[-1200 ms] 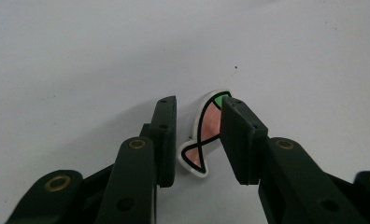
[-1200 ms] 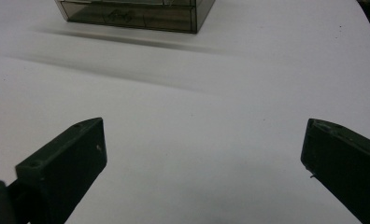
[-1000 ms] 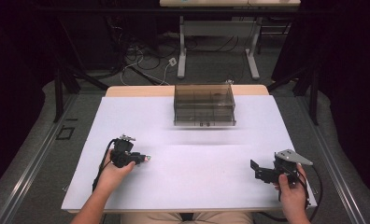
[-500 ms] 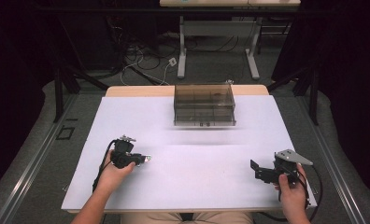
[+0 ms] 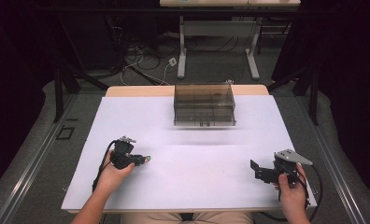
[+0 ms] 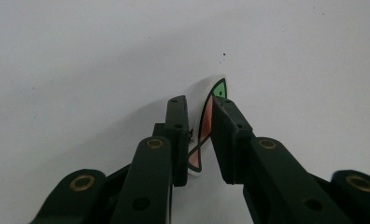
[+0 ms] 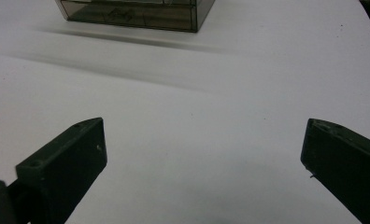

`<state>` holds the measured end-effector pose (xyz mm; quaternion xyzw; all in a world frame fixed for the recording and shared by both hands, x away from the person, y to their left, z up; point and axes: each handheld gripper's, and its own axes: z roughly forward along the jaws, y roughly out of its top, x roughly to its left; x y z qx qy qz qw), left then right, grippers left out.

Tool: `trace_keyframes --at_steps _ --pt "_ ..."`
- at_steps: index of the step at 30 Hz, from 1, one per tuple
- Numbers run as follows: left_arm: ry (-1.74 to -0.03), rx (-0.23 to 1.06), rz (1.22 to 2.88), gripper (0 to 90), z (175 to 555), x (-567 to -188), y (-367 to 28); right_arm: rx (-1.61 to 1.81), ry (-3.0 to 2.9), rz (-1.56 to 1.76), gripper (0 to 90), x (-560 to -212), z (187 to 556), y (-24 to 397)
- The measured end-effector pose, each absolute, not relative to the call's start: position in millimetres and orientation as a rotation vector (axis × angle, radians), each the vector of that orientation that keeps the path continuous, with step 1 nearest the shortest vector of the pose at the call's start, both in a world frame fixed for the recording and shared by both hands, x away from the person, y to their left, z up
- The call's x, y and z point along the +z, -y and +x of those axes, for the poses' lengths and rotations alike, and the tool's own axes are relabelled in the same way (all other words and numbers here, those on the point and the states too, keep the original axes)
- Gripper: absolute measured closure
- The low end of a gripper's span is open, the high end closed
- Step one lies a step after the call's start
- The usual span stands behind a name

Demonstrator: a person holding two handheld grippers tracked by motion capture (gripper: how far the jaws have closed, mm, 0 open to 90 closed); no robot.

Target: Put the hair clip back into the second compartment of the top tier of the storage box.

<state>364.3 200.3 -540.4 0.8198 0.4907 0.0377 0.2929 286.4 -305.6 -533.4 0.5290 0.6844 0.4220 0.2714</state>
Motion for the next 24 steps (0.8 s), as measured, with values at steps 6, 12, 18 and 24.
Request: trace_keyframes --at_steps 6,12,18,24 --pt "-1.293 0.096 2.181 78.7 364.1 -539.8 -200.9 1.139 -1.835 1.429 0.1 -533.9 286.9 304.8" --pt "-1.28 0.086 2.19 80.3 363.7 -538.8 -201.3 1.136 -1.832 1.429 0.1 -534.6 287.4 304.9" --pt "-1.276 0.069 2.192 81.8 362.2 -536.7 -200.3 1.137 -1.839 1.424 0.1 -534.8 287.7 305.4" --pt "-1.277 0.055 2.185 83.2 361.2 -536.0 -198.7 1.14 -1.841 1.429 0.1 -534.6 287.6 305.4"
